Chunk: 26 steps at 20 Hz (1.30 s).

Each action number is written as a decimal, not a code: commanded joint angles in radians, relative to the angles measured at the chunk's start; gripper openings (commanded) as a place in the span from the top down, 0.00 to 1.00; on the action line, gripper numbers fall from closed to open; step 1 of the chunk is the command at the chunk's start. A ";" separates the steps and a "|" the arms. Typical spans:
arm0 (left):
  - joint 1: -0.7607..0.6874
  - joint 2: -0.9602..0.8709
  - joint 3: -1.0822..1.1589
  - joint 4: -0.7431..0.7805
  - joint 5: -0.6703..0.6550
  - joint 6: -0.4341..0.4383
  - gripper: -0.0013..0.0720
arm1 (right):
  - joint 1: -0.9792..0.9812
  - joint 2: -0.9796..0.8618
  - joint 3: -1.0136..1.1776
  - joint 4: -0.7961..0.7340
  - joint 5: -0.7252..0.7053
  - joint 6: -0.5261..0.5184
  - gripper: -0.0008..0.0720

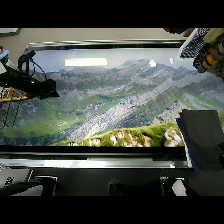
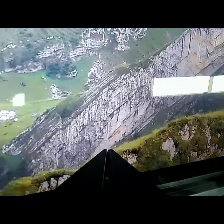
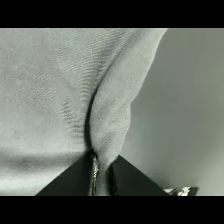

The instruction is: Fold the clothes and pants, and hang the long-sleeved shirts on hangers.

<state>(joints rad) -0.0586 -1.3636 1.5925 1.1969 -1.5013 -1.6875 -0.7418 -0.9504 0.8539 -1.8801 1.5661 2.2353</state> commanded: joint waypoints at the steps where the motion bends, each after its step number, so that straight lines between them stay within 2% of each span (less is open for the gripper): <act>1: 0.000 0.000 0.000 0.000 0.001 0.000 0.96 | -0.001 0.001 -0.011 -0.050 -0.029 -0.018 0.94; 2: 0.001 0.000 0.000 0.000 0.001 0.000 0.96 | -0.001 0.001 -0.011 -0.046 -0.034 -0.017 0.92; 3: 0.001 0.000 0.000 0.000 0.001 0.000 0.96 | -0.001 0.001 -0.011 -0.034 -0.043 -0.014 0.75; 4: 0.001 0.000 0.000 0.000 0.002 0.001 0.96 | -0.001 0.001 -0.011 -0.016 -0.049 -0.025 0.48; 5: 0.001 0.000 0.000 0.000 0.002 0.001 0.96 | -0.001 0.001 -0.011 0.006 -0.057 -0.045 0.27; 6: 0.001 0.000 0.000 0.000 0.002 0.002 0.96 | -0.001 0.001 -0.008 0.034 -0.067 -0.077 0.22; 9: 0.001 -0.001 0.000 0.001 0.001 0.004 0.96 | -0.001 0.021 0.025 0.207 -0.164 -0.160 0.22; 12: 0.001 0.000 0.000 0.002 0.001 0.018 0.96 | 0.001 0.048 0.084 0.602 -0.382 -0.331 0.38; 13: 0.002 0.000 -0.001 0.008 0.000 0.040 0.96 | 0.024 0.048 0.100 0.731 -0.441 -0.406 0.39; 14: 0.001 0.003 -0.003 0.026 -0.002 0.054 0.96 | 0.072 0.048 0.113 0.797 -0.478 -0.473 0.39; 16: 0.001 0.020 -0.041 0.091 0.000 0.065 0.96 | 0.235 0.047 0.120 0.820 -0.507 -0.599 0.50; 18: 0.001 0.071 -0.134 0.164 0.027 0.065 0.96 | 0.440 0.037 0.120 0.779 -0.483 -0.713 0.68; 20: 0.001 0.153 -0.251 0.190 0.103 0.066 0.96 | 0.614 0.035 0.120 0.684 -0.474 -0.725 0.88; 22: 0.001 0.220 -0.329 0.192 0.159 0.065 0.96 | 0.751 0.035 0.120 0.611 -0.468 -0.724 0.90; 26: 0.001 0.240 -0.348 0.192 0.130 0.065 0.96 | 0.847 0.035 0.120 0.592 -0.455 -0.726 0.87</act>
<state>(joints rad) -0.0582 -1.1511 1.2808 1.3724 -1.3811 -1.6230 0.0174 -0.9142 0.9730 -1.2594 1.1023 1.5322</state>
